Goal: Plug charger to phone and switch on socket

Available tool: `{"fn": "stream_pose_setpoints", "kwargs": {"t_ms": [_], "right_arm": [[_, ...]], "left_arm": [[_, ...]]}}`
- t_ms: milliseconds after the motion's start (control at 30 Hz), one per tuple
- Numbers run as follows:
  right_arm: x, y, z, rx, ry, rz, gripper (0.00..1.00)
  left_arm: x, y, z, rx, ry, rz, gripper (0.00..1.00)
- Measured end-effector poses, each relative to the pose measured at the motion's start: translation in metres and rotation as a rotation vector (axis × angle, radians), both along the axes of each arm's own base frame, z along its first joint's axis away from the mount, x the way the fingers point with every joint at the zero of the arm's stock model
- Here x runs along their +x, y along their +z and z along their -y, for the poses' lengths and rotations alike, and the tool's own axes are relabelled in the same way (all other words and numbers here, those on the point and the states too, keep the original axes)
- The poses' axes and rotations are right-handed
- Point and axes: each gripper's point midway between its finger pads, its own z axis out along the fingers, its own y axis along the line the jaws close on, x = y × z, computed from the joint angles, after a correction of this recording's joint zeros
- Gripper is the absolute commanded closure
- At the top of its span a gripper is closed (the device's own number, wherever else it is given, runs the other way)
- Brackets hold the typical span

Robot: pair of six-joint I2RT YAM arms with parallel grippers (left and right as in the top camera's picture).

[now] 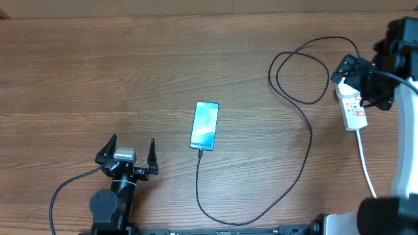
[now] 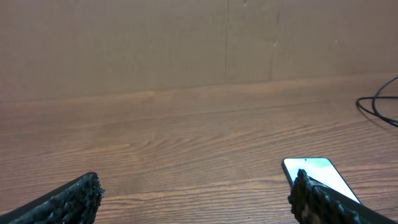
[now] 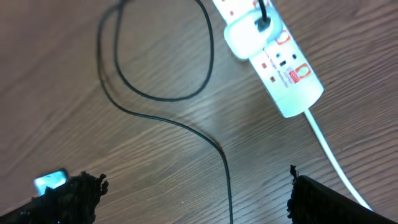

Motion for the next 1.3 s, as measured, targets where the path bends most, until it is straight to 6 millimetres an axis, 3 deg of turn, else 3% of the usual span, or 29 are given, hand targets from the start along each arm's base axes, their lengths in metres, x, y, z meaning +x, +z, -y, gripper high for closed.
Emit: {"fn": "stream_pose_setpoints", "kwargs": {"t_ms": [433, 700, 1033, 1300], "right_arm": [[-0.031, 0.064, -0.007, -0.043, -0.001, 0.198, 0.0], [-0.043, 0.083, -0.009, -0.056, -0.001, 0.262, 0.0], [-0.043, 0.079, -0.025, -0.048, 0.048, 0.253, 0.0], [-0.049, 0.045, -0.036, -0.027, 0.083, 0.157, 0.0]], "left_arm": [[0.0, 0.0, -0.001, 0.001, 0.003, 0.0, 0.0], [0.0, 0.0, -0.001, 0.001, 0.003, 0.0, 0.0], [0.0, 0.0, -0.001, 0.003, 0.003, 0.0, 0.0], [0.0, 0.0, -0.001, 0.003, 0.003, 0.0, 0.0]]}}
